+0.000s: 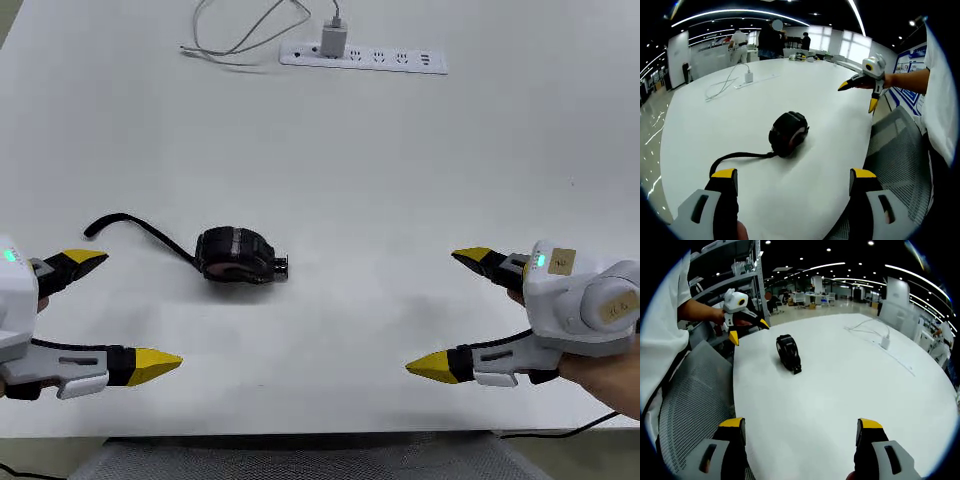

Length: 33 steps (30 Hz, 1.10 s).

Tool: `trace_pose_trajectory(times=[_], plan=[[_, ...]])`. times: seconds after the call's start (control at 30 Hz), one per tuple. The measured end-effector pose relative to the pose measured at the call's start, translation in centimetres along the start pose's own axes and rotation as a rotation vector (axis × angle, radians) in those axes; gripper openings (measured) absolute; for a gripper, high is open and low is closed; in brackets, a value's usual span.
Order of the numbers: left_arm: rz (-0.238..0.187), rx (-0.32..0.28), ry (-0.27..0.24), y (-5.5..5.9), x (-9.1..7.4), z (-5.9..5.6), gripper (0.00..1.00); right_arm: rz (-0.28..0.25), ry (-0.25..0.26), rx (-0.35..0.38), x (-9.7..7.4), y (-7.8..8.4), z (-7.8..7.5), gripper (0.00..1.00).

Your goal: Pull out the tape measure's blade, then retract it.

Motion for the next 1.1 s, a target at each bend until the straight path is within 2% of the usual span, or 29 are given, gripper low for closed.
trace_pose_trajectory(times=[0.1,0.47,0.67,1.1], plan=[[-0.005,0.019,0.013,-0.4,0.6,0.1,0.89,0.004,-0.008,-0.011,0.5,-0.1,-0.3,0.9],[0.029,0.092,0.072,-1.1,2.6,0.8,0.87,0.032,-0.058,-0.063,2.2,-0.7,-0.9,0.9],[0.062,0.142,0.103,-1.2,3.8,1.2,0.86,0.055,-0.084,-0.102,3.1,-1.0,-1.3,0.89],[0.128,0.202,0.161,-1.2,5.7,2.1,0.84,0.084,-0.122,-0.146,4.7,-1.4,-2.2,0.89]])
Point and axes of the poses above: the centre of the closed fingertips' face, and the gripper's own axes: x roughly forward along the fingers, z roughly to its left, y roughly out of its underside, the point moved 7 cm from there along -x, roughly backward along the fingers, and after that the axes turned 10 degrees about -z, right-handed, at the moved point
